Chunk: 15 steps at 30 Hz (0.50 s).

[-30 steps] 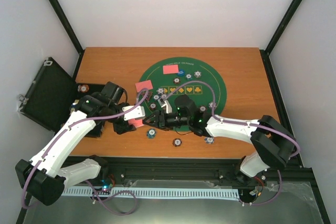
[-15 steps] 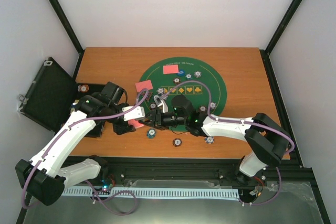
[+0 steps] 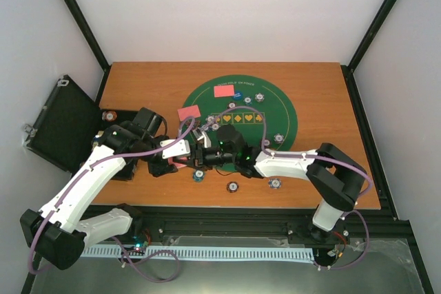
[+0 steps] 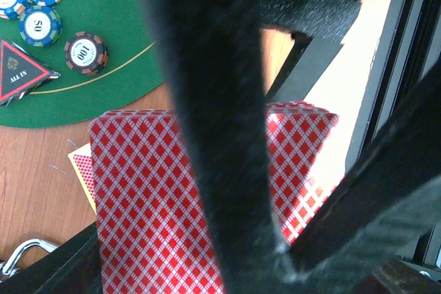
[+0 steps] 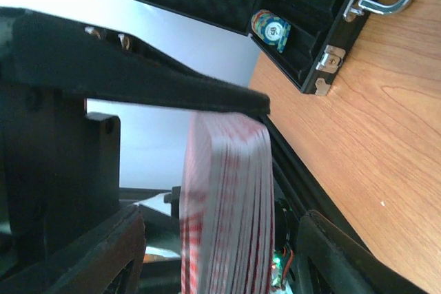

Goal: Distribute texas hold em gaming equipment

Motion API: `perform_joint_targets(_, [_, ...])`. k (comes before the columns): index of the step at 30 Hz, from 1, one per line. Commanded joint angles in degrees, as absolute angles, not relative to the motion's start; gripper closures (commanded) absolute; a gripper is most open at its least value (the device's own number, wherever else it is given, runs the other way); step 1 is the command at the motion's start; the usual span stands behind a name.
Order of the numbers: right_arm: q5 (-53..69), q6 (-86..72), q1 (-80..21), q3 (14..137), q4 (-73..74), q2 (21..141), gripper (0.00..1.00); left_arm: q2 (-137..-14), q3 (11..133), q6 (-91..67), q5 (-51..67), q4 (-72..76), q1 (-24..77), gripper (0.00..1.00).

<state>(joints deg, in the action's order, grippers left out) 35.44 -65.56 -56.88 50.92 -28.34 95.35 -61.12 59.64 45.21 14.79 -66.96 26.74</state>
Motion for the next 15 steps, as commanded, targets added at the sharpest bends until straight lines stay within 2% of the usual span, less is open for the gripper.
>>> perform_joint_targets(1, [36.2,-66.9,-57.7,54.3,-32.8,98.7,0.4,-60.4,60.6,46.0,15.3,-67.6,26.6,0.89])
perform_joint_targets(9, [38.3,-69.3,-57.8,57.5,-35.8,104.6,0.4,-60.1,60.5,46.3,14.9,-67.8,26.6,0.89])
perform_joint_targets(15, [40.0,-69.4,-56.4,54.4,-36.9,104.8,0.43,-60.0,60.3,46.8,14.4,-67.8,26.6,0.89])
